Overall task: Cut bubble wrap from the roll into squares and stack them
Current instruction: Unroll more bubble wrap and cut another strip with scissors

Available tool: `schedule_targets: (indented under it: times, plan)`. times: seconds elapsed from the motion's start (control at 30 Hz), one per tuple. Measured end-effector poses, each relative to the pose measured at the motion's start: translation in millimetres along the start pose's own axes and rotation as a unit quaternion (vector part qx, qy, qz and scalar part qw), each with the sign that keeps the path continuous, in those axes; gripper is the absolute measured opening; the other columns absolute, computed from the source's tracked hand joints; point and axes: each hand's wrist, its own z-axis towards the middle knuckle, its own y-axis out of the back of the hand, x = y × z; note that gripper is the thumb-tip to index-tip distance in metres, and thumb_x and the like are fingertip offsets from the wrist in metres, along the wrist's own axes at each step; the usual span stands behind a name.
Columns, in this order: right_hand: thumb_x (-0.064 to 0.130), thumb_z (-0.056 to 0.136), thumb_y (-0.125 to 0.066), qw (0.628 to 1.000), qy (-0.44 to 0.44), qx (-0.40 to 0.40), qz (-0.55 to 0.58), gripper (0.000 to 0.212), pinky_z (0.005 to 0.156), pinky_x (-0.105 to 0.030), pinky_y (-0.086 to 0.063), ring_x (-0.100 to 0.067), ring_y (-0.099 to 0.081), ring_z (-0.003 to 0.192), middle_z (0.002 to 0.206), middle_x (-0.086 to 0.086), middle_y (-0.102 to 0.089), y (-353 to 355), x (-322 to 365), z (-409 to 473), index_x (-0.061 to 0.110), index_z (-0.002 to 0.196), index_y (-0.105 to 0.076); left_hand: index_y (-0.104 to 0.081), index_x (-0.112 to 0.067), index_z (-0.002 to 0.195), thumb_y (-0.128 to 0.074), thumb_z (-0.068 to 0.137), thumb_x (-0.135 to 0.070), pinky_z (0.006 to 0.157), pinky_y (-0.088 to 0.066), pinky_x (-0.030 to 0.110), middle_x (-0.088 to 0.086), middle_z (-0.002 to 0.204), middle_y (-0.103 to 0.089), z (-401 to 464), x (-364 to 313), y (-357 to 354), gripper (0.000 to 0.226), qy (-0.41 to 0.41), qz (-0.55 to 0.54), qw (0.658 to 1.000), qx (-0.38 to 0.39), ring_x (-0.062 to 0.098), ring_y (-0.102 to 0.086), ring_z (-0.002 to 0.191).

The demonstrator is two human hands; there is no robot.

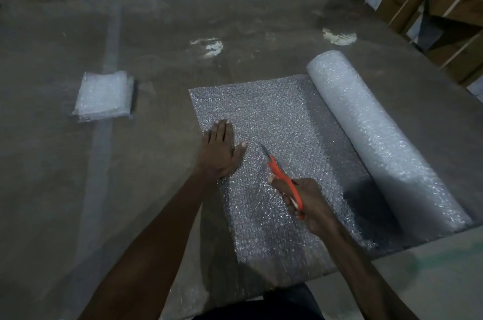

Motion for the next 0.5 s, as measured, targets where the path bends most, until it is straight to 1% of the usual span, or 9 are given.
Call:
schedule_targets:
  times: [0.07,0.13,0.23,0.37,0.43,0.5]
  plan:
    - [0.030,0.078,-0.086,1.000,0.004,0.002,-0.004,0.036,0.038,-0.019,-0.030,-0.013,-0.037,0.037,0.056,-0.012,-0.048,1.3,-1.8,-0.3,0.000,0.080,-0.067,-0.005,-0.004,0.158,-0.019,0.103,-0.059,0.123,0.002,0.044,0.016,0.166,0.000,-0.1,-0.1,0.2,0.080,-0.001,0.000,1.000,0.000,0.029,0.003,0.154]
    - [0.031,0.078,-0.086,1.000,0.003,-0.001,-0.002,0.036,0.039,-0.020,-0.031,-0.014,-0.038,0.038,0.057,-0.012,-0.048,0.7,-2.4,0.2,0.001,0.082,-0.068,-0.005,-0.003,0.158,-0.019,0.102,-0.059,0.122,0.004,0.043,0.016,0.166,0.000,-0.7,-1.4,0.6,0.080,-0.002,-0.004,1.000,-0.003,0.029,0.003,0.154]
    - [0.034,0.078,-0.087,1.000,-0.004,-0.007,-0.004,0.034,0.038,-0.019,-0.030,-0.014,-0.038,0.037,0.054,-0.008,-0.050,-2.7,2.1,2.4,0.009,0.067,-0.065,-0.005,-0.004,0.158,-0.018,0.102,-0.060,0.122,0.004,0.041,0.015,0.167,0.001,-1.7,-1.6,0.8,0.081,-0.001,-0.006,1.000,-0.004,0.028,0.004,0.154]
    - [0.034,0.079,-0.086,1.000,-0.010,-0.014,-0.004,0.039,0.037,-0.018,-0.028,-0.013,-0.036,0.035,0.048,-0.004,-0.049,-8.1,12.3,5.7,0.016,0.054,-0.062,-0.003,-0.005,0.159,-0.014,0.100,-0.063,0.123,0.003,0.042,0.014,0.167,0.002,-0.7,0.1,0.4,0.083,-0.001,-0.005,1.000,-0.003,0.027,0.004,0.154]
    - [0.036,0.078,-0.087,1.000,-0.013,-0.013,-0.010,0.042,0.038,-0.018,-0.027,-0.012,-0.035,0.034,0.046,-0.003,-0.049,-10.5,15.6,7.5,0.018,0.051,-0.061,-0.002,-0.006,0.159,-0.014,0.101,-0.063,0.123,0.003,0.042,0.013,0.167,0.003,-0.8,0.1,0.1,0.082,-0.002,-0.007,1.000,-0.001,0.026,0.005,0.154]
    - [0.035,0.078,-0.087,1.000,-0.012,-0.009,-0.010,0.042,0.038,-0.018,-0.028,-0.012,-0.036,0.034,0.047,-0.003,-0.049,-10.8,16.1,9.3,0.016,0.052,-0.060,-0.002,-0.006,0.158,-0.014,0.101,-0.062,0.124,0.002,0.043,0.013,0.167,0.003,-1.6,0.2,-0.8,0.082,-0.004,-0.009,1.000,-0.004,0.027,0.005,0.154]
